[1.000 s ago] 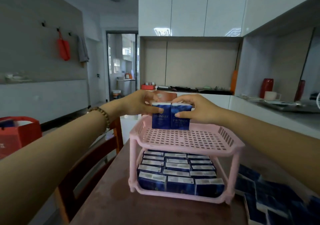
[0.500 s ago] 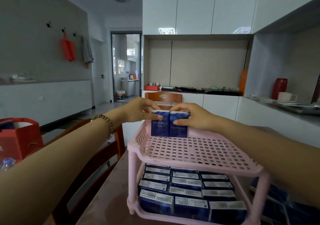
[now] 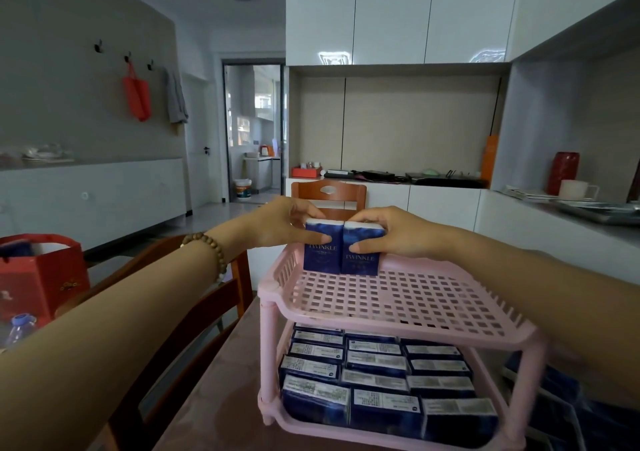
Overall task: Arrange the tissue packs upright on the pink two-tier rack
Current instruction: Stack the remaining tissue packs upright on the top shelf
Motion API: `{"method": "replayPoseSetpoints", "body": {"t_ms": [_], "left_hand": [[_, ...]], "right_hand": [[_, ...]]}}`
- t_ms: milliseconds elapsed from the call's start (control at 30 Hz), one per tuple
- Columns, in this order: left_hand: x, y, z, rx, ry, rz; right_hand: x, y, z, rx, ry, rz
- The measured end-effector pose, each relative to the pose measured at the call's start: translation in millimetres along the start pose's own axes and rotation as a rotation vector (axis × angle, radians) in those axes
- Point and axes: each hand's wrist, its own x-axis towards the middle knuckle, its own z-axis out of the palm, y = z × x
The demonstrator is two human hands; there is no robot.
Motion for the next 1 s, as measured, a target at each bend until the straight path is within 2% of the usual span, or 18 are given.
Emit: {"method": "replayPoseSetpoints", "body": {"t_ms": [700,1000], "left_hand": [[-9,12,6,0.026,0.059,-0.026],[-21,27,3,0.115,0.111,-0.01]], "right_hand": [[0,0,2,-0.03,0.026,0.051],[-14,-12,-8,-0.089,0.071,0.052]]}}
